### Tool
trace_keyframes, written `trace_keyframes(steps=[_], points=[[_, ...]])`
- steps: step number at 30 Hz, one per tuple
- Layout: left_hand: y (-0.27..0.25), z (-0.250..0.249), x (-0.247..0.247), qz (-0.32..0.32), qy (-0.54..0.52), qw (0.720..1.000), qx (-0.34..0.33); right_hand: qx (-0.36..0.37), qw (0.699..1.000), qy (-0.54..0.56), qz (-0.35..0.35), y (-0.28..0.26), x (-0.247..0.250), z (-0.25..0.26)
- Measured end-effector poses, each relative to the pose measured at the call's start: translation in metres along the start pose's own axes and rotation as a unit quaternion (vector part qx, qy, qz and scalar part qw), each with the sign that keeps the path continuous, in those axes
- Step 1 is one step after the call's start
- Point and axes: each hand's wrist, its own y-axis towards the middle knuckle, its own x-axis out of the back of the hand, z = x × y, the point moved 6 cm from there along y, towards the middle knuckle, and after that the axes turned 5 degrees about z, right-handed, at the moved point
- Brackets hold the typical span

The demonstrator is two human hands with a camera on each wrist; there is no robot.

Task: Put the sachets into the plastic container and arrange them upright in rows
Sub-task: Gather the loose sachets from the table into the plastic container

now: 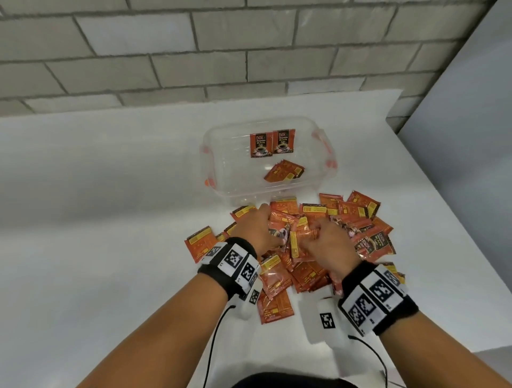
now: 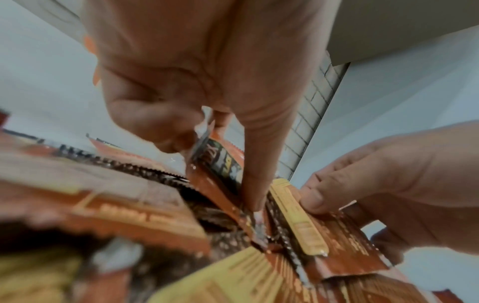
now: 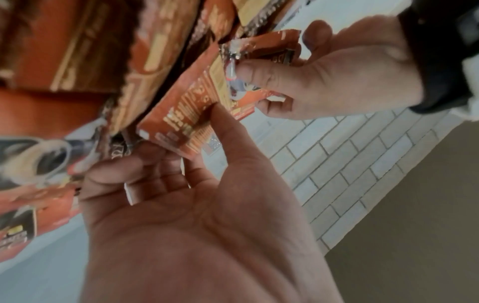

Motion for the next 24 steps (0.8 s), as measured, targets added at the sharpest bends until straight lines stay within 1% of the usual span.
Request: trace_keyframes(steps=[3, 5, 8, 10, 13, 15, 16, 17, 18, 20, 21, 22, 24], points=[[-0.001, 0.002, 0.005, -0.023, -0.038, 0.999, -0.021, 0.009, 0.998, 0.062, 0.002, -0.005, 0.009, 0.001], [-0.006, 0.003, 0.010, -0.022, -0.060, 0.997, -0.040, 0.029, 0.995, 0.097, 0.011, -0.012, 0.017, 0.002], [-0.018, 0.004, 0.026, -0.031, -0.090, 0.994, -0.057, 0.035, 0.986, 0.160, 0.016, -0.020, 0.037, 0.005], [-0.025, 0.006, 0.050, -0.063, -0.135, 0.987, -0.056, 0.059, 0.977, 0.206, -0.008, -0.017, 0.057, 0.013], [-0.022, -0.001, 0.105, -0.140, -0.177, 0.972, -0.060, 0.094, 0.959, 0.262, -0.053, 0.005, 0.088, 0.039], [-0.004, -0.006, 0.140, -0.179, -0.178, 0.966, -0.055, 0.104, 0.945, 0.307, -0.052, 0.029, 0.099, 0.065], [0.009, -0.007, 0.152, -0.192, -0.172, 0.965, -0.049, 0.101, 0.943, 0.313, -0.049, 0.043, 0.100, 0.077], [0.024, -0.005, 0.159, -0.193, -0.157, 0.968, -0.034, 0.095, 0.948, 0.299, -0.048, 0.058, 0.099, 0.088], [0.040, -0.002, 0.160, -0.177, -0.134, 0.975, -0.006, 0.088, 0.960, 0.261, -0.048, 0.075, 0.095, 0.097], [0.069, 0.007, 0.146, -0.114, -0.071, 0.989, 0.060, 0.071, 0.989, 0.121, -0.039, 0.105, 0.083, 0.106], [0.080, 0.012, 0.137, -0.079, -0.038, 0.993, 0.083, 0.059, 0.996, 0.050, -0.036, 0.118, 0.077, 0.107], [0.088, 0.015, 0.129, -0.054, -0.011, 0.994, 0.092, 0.054, 0.998, 0.001, -0.026, 0.128, 0.071, 0.109], [0.097, 0.017, 0.118, -0.022, 0.013, 0.996, 0.090, 0.062, 0.994, -0.087, 0.017, 0.139, 0.058, 0.113]])
